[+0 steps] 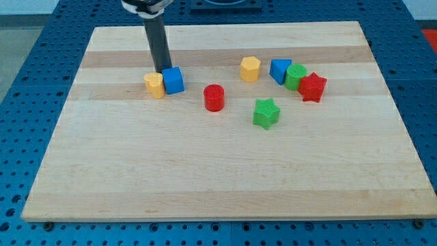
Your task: Push the blue cube at the bottom right corner of the board
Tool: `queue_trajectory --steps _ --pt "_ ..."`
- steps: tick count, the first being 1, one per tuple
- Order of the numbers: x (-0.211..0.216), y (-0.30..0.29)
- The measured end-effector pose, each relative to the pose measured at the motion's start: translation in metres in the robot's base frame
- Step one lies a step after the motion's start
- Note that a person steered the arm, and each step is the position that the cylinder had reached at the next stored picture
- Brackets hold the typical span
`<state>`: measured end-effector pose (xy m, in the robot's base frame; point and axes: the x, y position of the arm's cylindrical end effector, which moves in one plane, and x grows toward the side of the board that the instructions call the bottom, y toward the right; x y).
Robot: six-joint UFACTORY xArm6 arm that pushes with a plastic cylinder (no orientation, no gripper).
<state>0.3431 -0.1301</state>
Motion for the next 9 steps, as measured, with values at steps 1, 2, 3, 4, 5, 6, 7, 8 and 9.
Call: queue_trajectory --steps 1,2,3,4,5,6,7,8,9 --pt "0.015 0.0" --pt "-0.011 0.006" --pt "-0.022 0.036" --pt "-0.008 0.046" --pt "0.0 0.029" --pt "0.03 0.022" --pt "0.06 0.022" --pt "0.07 0.022" --pt "0.084 0.022"
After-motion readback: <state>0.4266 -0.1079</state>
